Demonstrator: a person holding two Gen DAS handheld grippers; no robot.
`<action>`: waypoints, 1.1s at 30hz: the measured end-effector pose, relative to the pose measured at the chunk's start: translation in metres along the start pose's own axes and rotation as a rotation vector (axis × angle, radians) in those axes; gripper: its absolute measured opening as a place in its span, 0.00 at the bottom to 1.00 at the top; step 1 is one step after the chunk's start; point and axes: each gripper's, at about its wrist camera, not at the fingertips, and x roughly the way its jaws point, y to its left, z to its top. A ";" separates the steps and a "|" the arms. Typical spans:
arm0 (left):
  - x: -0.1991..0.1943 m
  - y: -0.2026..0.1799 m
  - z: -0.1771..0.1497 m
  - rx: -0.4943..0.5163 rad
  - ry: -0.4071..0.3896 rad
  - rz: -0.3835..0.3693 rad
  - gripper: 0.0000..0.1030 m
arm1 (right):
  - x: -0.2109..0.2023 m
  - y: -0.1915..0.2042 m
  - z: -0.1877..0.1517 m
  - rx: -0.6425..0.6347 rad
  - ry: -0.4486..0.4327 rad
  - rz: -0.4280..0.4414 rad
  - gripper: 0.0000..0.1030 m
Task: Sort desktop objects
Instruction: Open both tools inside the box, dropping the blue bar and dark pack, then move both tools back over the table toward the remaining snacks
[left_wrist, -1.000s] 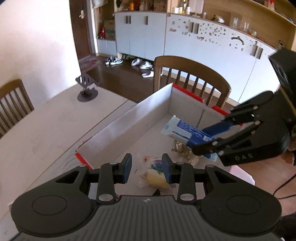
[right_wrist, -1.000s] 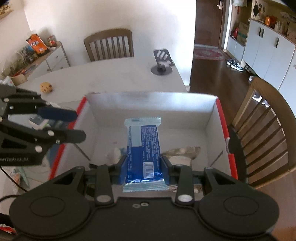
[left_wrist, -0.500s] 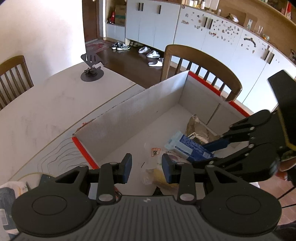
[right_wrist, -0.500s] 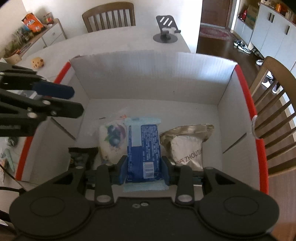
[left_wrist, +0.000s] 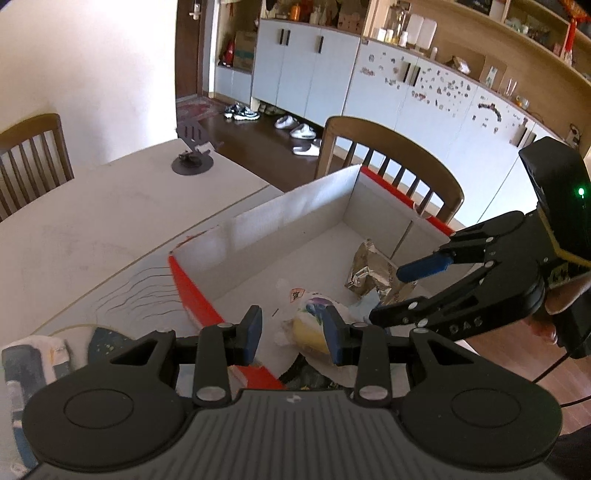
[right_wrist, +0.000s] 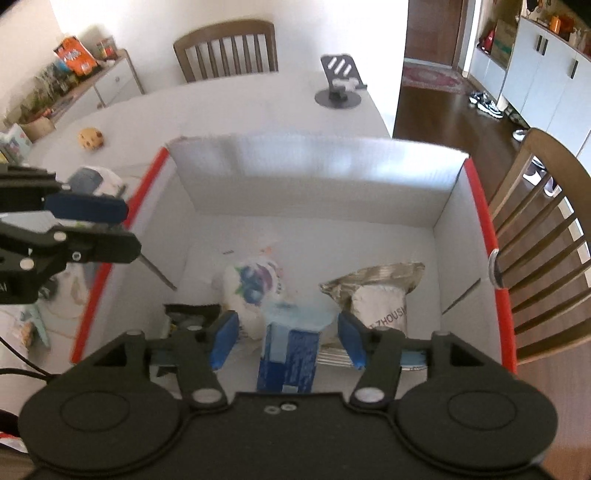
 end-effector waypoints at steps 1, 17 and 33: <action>-0.005 0.002 -0.002 -0.005 -0.006 0.001 0.34 | -0.004 0.002 0.001 0.004 -0.011 0.003 0.61; -0.064 0.033 -0.048 -0.049 -0.050 0.058 0.66 | -0.033 0.069 0.008 -0.011 -0.099 0.034 0.67; -0.104 0.074 -0.092 -0.096 -0.046 0.100 0.82 | -0.041 0.145 0.001 -0.007 -0.154 0.067 0.79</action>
